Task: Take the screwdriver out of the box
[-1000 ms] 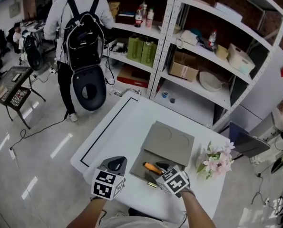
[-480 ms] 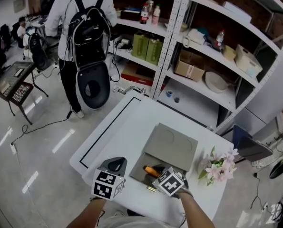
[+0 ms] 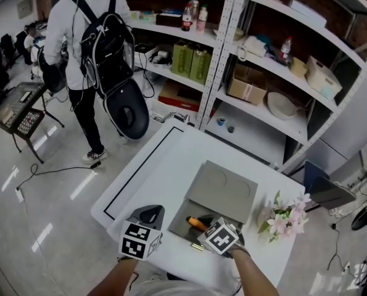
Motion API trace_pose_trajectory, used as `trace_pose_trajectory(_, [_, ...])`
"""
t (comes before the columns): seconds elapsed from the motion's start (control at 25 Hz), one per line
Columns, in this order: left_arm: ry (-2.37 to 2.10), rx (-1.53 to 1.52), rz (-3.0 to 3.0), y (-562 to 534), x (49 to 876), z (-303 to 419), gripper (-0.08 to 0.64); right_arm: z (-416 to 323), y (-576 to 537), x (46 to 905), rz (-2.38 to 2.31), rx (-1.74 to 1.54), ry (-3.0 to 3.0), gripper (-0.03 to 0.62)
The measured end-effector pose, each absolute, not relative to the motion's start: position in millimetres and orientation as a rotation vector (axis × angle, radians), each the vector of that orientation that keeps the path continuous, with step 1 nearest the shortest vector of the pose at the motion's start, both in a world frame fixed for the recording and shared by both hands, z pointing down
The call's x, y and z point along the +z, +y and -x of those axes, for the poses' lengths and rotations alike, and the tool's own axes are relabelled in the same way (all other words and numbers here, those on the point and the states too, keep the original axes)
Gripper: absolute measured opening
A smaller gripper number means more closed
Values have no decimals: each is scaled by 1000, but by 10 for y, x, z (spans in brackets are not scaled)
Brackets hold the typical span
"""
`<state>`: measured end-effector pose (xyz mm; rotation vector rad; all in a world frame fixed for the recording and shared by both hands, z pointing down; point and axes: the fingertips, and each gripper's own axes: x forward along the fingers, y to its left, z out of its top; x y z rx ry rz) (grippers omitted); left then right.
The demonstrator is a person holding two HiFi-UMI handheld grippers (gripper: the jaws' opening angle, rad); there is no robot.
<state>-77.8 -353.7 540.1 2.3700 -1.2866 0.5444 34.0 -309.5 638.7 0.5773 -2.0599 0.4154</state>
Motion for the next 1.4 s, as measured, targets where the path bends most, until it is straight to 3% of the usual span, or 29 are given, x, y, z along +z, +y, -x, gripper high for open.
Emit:
trace_pose_trajectory(0.6, [-1258,550,-2416,-3543,5300,670,3,-341,-3136,6301,-658,389,-2088,117])
trace_pose_trajectory(1.4, [-1167,504,-2524,-3418,5062,396,3,-542,-3208,5264,-1047,330,-2294,115])
